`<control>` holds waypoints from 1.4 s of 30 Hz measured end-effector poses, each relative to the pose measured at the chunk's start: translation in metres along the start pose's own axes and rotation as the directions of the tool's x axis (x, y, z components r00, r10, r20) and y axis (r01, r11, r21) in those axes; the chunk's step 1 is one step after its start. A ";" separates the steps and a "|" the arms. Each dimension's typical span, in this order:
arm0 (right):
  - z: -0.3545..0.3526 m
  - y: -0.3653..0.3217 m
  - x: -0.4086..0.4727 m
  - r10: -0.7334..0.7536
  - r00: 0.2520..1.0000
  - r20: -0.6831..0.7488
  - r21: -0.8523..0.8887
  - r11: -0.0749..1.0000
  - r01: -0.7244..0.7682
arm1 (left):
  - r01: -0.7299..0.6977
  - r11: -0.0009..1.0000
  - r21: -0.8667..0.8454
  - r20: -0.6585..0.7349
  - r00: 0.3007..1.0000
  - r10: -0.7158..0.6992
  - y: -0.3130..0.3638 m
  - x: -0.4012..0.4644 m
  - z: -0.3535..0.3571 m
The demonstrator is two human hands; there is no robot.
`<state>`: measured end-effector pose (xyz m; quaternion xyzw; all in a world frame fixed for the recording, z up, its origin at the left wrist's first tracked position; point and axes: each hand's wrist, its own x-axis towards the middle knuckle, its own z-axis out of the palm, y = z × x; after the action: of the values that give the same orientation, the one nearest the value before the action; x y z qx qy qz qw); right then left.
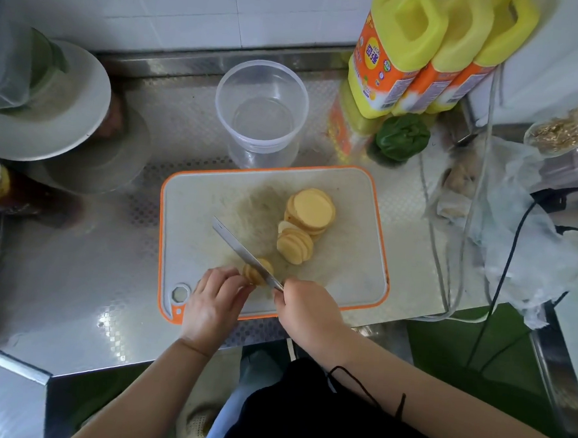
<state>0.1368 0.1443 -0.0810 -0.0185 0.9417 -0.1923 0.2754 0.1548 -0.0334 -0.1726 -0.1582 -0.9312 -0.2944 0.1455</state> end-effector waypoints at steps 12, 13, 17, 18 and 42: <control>0.010 -0.013 0.006 -0.058 0.996 0.069 -0.149 0.986 0.068 | 0.024 0.999 -0.044 0.088 0.996 -0.020 -0.010 -0.013 0.009; 0.010 -0.013 0.007 -0.057 0.996 0.066 -0.148 0.987 0.067 | 0.026 0.999 -0.041 0.086 0.996 -0.023 -0.010 -0.012 0.009; 0.007 -0.011 0.004 -0.100 0.995 -0.010 -0.117 0.988 0.098 | 0.009 1.000 0.000 0.070 0.997 -0.009 -0.009 -0.011 0.010; 0.005 -0.011 0.003 -0.104 0.994 -0.026 -0.110 0.989 0.100 | 0.003 1.000 0.011 0.067 0.998 -0.003 -0.010 -0.011 0.010; -0.008 0.002 -0.006 -0.050 0.997 0.056 -0.078 0.996 0.054 | -0.142 0.990 0.008 0.140 0.980 0.140 -0.013 -0.002 0.007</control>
<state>0.1376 0.1495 -0.0728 -0.0589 0.9401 -0.1614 0.2945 0.1500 -0.0398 -0.1852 -0.2426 -0.9281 -0.2634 0.1019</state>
